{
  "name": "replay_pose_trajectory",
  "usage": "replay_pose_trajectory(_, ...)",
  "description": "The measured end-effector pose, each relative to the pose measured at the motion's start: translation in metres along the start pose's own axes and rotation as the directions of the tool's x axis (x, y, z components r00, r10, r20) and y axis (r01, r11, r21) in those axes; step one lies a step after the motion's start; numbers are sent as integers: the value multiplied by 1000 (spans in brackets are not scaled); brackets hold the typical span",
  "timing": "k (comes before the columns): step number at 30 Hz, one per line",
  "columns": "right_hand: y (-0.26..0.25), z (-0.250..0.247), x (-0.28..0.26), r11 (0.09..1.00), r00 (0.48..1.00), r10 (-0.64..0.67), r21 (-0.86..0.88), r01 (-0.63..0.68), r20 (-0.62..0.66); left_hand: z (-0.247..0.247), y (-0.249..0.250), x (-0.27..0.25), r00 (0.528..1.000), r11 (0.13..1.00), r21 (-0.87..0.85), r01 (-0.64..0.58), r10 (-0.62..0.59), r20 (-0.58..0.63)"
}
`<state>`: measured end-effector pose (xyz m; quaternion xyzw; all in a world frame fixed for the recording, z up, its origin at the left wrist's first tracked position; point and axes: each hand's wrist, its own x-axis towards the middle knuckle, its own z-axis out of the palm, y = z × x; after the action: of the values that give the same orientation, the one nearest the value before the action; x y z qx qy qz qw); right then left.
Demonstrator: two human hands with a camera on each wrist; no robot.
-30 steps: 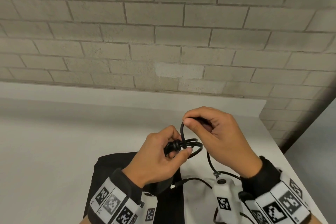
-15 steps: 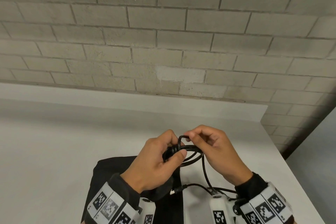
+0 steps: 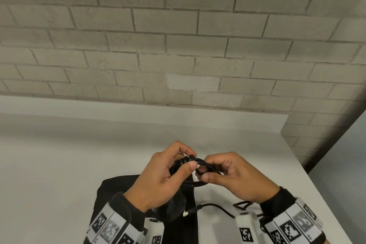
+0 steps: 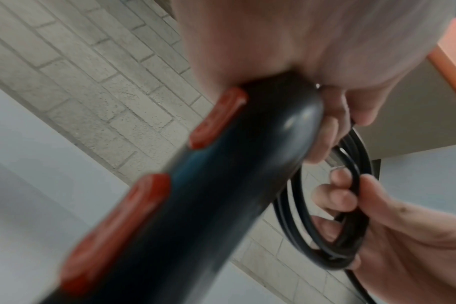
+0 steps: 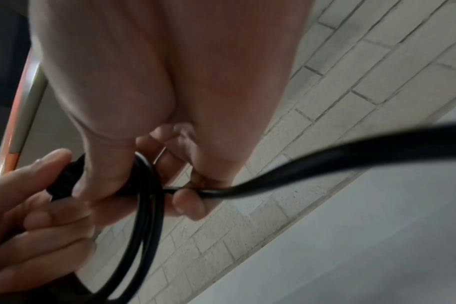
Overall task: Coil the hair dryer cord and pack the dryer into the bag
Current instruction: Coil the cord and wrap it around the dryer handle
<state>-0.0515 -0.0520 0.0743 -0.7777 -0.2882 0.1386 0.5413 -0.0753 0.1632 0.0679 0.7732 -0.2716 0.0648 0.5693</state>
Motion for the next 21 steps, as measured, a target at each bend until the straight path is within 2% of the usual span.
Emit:
replay_pose_trajectory(4, -1, -2, -1, 994, 996, 46, 92, -53, 75, 1, -2, 0, 999, 996, 82, -34, 33, 17)
replay_pose_trajectory(6, -1, 0, -1, 993, 996, 54, 100, -60, 65, 2, -2, 0, 1000, 996, 82, -31, 31, 3)
replay_pose_trajectory(8, -1, 5, 0, 999, 999, 37, 34, -36, -33, 3, -2, 2, 1000, 997, 69, -20, 22, -20)
replay_pose_trajectory(10, -1, 16, 1, 999, 975, -14, -37, 6, -222, 3, -3, 4, 999, 998, 55, -15, 17, -46)
replay_pose_trajectory(12, -1, 32, 0, 996, 885, -66, -82, 32, -460, 2, -4, 5, 996, 1000, 30, -7, 9, -87)
replay_pose_trajectory(14, -3, 52, -2, 987, 713, -144, -156, 50, -686, 0, -5, 6, 991, 1000, 28, 0, 4, -132)
replay_pose_trajectory(15, -3, 62, -3, 976, 625, -201, -206, 66, -755, -2, -5, 6, 989, 1000, 26, 4, 0, -149)
replay_pose_trajectory(16, -3, 71, -5, 961, 570, -263, -263, 84, -778, -3, -5, 5, 987, 1000, 20, 8, -5, -159)
replay_pose_trajectory(17, -3, 80, -5, 945, 559, -309, -316, 86, -769, -4, -5, 5, 986, 1000, 13, 10, -8, -164)
replay_pose_trajectory(18, -1, 87, -4, 934, 580, -323, -350, 69, -748, -4, -4, 4, 986, 1000, 7, 11, -9, -166)
replay_pose_trajectory(21, 9, 99, 3, 918, 699, -230, -389, -75, -678, -5, -2, 3, 988, 1000, -2, 7, -8, -152)
